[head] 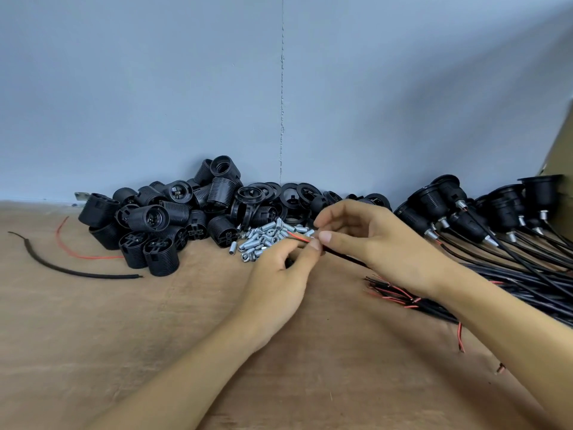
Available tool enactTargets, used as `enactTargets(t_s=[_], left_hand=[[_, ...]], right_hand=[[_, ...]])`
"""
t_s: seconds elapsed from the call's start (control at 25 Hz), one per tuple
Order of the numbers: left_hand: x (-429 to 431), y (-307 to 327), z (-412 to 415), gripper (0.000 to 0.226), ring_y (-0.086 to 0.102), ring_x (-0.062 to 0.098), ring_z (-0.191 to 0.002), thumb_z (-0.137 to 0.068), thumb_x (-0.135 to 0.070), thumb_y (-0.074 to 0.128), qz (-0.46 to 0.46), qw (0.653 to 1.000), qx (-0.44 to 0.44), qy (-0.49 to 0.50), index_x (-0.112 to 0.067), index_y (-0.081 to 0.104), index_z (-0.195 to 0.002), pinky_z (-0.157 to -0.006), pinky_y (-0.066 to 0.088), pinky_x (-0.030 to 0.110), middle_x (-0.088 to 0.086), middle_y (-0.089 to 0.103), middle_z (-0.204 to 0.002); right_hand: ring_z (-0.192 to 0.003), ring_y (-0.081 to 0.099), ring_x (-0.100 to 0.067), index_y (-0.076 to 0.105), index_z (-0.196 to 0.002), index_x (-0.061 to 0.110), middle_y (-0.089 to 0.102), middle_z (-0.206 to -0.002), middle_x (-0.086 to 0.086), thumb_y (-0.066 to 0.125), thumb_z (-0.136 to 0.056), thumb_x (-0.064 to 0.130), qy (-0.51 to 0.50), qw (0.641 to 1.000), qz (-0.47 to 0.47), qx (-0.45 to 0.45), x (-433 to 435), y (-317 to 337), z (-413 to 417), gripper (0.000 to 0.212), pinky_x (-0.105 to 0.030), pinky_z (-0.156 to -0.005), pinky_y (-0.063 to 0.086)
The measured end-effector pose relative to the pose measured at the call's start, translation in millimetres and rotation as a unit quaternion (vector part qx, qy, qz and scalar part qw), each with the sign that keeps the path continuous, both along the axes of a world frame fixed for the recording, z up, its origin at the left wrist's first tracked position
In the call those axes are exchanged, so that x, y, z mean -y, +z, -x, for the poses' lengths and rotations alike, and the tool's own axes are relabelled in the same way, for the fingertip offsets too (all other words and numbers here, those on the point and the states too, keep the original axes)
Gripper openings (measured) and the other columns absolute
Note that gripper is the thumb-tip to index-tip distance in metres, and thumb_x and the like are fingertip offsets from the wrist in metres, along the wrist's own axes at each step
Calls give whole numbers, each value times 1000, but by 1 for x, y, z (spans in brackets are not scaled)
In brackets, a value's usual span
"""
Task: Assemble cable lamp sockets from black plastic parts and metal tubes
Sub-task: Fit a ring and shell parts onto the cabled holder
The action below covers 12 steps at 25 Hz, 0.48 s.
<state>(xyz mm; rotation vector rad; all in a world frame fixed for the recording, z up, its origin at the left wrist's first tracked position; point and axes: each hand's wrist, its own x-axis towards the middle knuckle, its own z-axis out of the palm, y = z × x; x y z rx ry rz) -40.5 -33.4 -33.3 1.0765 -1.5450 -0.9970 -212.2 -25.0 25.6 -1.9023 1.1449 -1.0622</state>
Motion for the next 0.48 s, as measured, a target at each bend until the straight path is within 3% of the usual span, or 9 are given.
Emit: enactTargets(t_s=[0.08,0.24,0.48], left_hand=[[4,0,-2,32,49,13,-56,-95,-48,58,-32,997,-60,23,-20,63,-80,-59,41,36,-7,52,-62],[7,5,-7,35,45,11,-49,-103,-32,57,-37,990,-128,42,-28,63,-69,-45,37,23,-5,55,-63],[11,15,-20,23,41,6,-47,-104,-31,54,-56,953,-270,124,-17,56,-85,-43,34,19,-9,55,-60]], right_hand=[[-92,68,-12,69,-106,23,73,-101,2,73,-90,17,-22,999,-16,-46,5,0,11,17,-24,-88,54],[-74,67,-9,72,-94,23,74,-84,1,72,-91,20,-23,985,-58,-163,9,-11,24,4,-27,-79,54],[-69,60,8,73,-87,34,73,-76,19,68,-94,34,-84,973,15,-216,10,-14,26,8,-8,-67,41]])
